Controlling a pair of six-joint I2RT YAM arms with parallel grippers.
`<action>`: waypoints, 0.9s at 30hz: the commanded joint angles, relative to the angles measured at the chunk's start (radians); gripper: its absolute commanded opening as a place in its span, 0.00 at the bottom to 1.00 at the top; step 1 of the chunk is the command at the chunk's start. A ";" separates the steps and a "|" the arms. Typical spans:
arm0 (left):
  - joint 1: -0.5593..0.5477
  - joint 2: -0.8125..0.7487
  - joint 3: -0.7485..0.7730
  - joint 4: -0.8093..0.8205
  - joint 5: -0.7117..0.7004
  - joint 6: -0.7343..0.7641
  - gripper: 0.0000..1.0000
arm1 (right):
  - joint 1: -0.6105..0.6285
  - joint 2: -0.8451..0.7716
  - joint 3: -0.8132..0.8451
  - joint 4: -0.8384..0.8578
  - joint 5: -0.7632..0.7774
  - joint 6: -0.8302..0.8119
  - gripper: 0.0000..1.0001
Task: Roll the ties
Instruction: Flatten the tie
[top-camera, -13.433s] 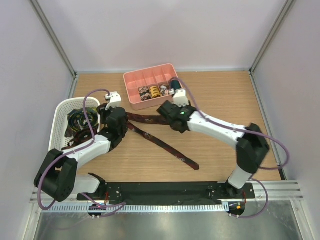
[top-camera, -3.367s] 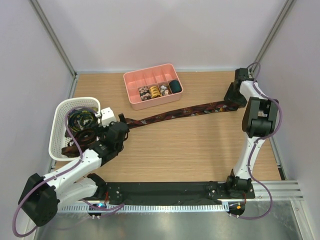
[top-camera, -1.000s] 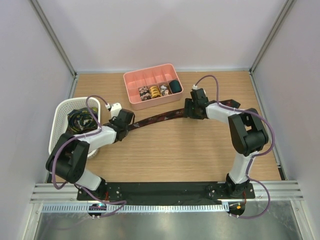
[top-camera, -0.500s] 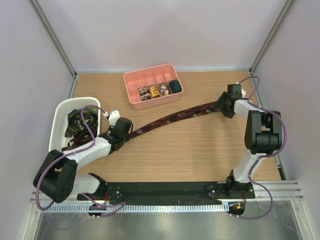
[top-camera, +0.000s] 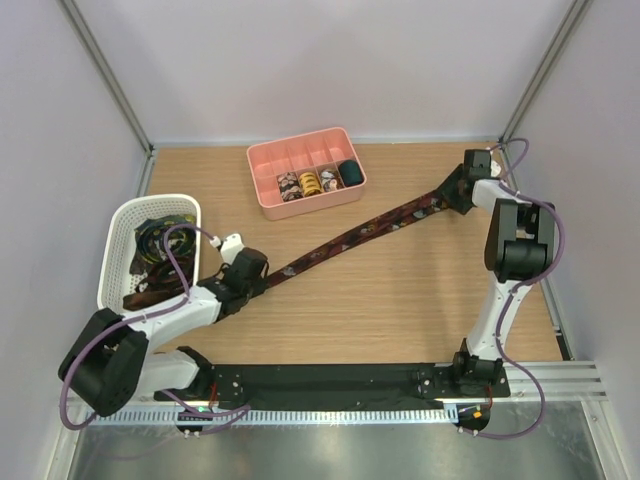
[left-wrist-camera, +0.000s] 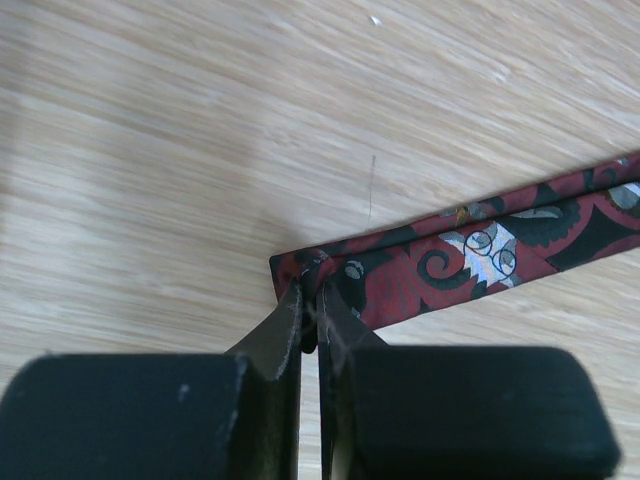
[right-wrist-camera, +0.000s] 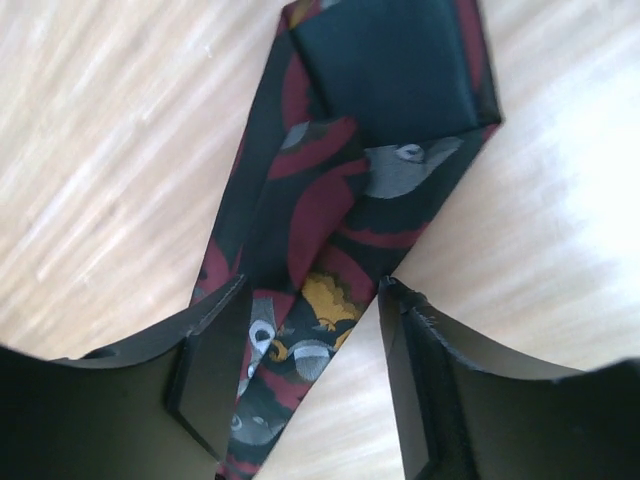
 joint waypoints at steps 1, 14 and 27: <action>-0.044 0.007 -0.029 0.048 0.013 -0.085 0.00 | -0.015 0.076 0.081 -0.055 0.021 0.009 0.60; -0.083 0.079 -0.033 0.058 -0.010 -0.092 0.09 | -0.017 0.257 0.332 -0.115 0.006 -0.006 0.52; -0.083 -0.039 -0.018 -0.066 -0.081 -0.088 0.19 | 0.091 -0.069 0.090 -0.076 0.069 -0.083 0.72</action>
